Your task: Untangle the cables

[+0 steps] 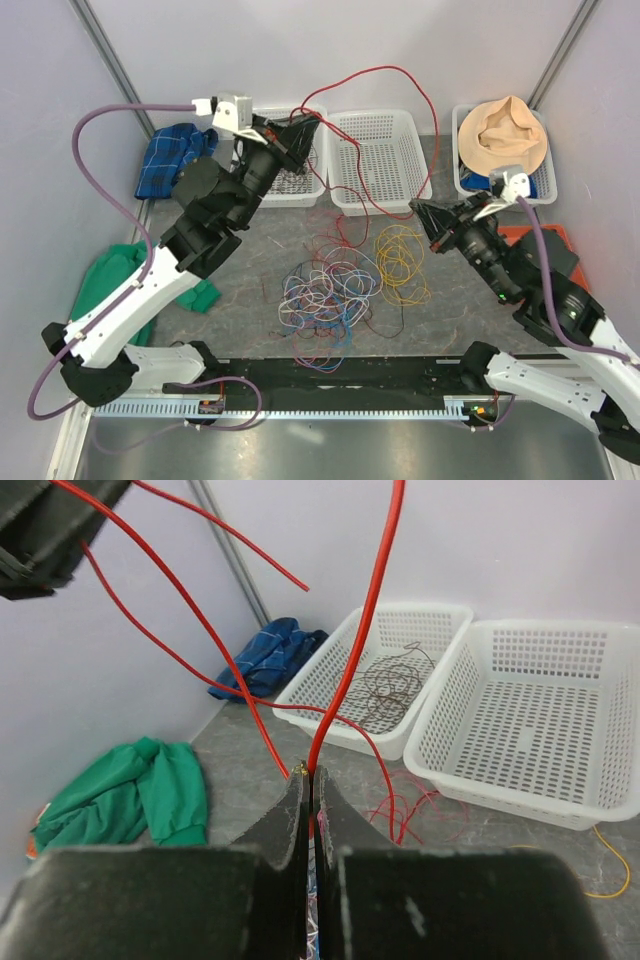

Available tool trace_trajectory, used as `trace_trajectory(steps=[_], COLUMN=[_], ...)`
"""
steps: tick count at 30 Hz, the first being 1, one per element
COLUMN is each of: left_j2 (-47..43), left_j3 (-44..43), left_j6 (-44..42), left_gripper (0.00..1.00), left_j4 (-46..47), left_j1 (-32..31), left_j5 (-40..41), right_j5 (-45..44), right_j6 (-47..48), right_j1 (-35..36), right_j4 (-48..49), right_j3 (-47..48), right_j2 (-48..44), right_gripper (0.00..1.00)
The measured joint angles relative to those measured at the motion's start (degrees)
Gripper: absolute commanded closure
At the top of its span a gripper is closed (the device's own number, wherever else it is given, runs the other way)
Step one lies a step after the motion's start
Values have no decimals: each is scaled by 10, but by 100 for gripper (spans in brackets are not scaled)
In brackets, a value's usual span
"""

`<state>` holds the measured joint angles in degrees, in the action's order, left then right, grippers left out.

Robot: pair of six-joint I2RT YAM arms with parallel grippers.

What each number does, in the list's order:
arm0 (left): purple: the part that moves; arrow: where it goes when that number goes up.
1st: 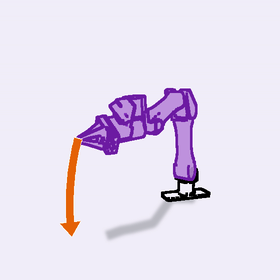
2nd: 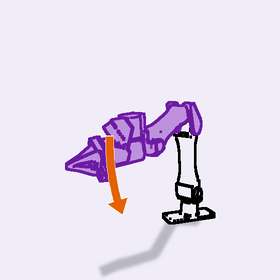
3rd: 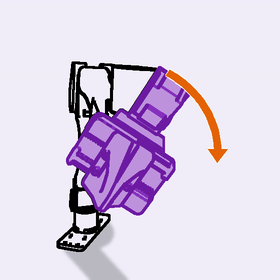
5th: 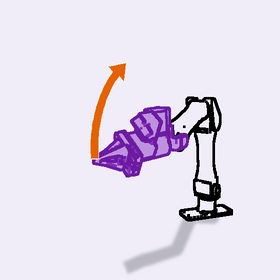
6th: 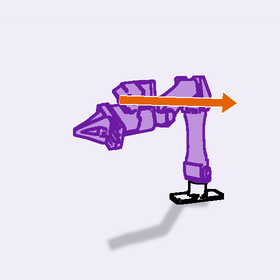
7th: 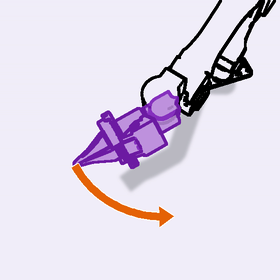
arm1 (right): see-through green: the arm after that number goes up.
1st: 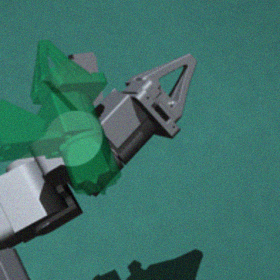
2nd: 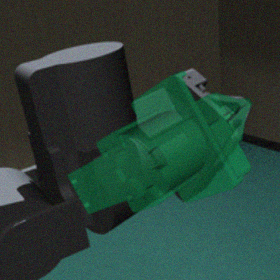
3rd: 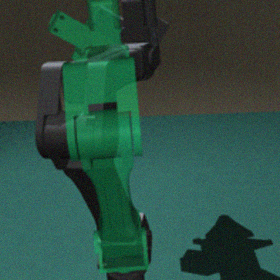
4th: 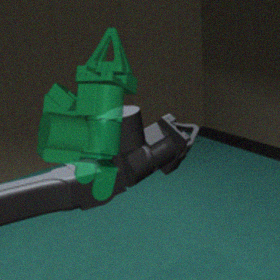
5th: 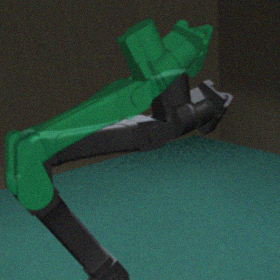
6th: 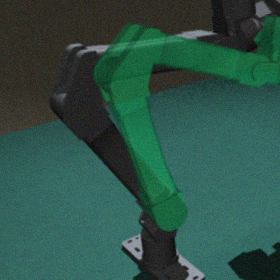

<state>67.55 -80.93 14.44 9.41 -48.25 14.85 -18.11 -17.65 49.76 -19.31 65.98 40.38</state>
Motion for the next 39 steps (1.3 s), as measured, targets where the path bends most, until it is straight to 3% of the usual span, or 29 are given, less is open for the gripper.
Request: trace_trajectory(steps=[7,12,24,27,28,31,34,39], left_j2=[87,115,134,150,155,168,174,176], left_j3=[-130,-225,-317,-345,-353,-379,-393,-399], left_j6=[-9,-13,-9,-1,1,7,10,12], left_gripper=[98,98,98,98,98,98,98,98], left_j4=[-47,-85,-148,-173,-178,-199,-212,-219], left_j1=[0,0,0,0,0,0,0,0], left_j5=[-26,-47,-94,-109,-112,-124,-127,-136], right_j5=[-15,-27,-16,-5,-1,14,22,27], right_j6=[3,3,1,1,0,1,-1,0], right_j1=[0,0,0,0,0,0,0,0], right_j4=[30,54,165,208,220,252,281,323], right_j3=[12,-32,-163,-187,-193,-210,-223,-236], right_j2=[74,60,49,72,81,105,121,141], right_gripper=[100,100,100,76,63,43,30,23])
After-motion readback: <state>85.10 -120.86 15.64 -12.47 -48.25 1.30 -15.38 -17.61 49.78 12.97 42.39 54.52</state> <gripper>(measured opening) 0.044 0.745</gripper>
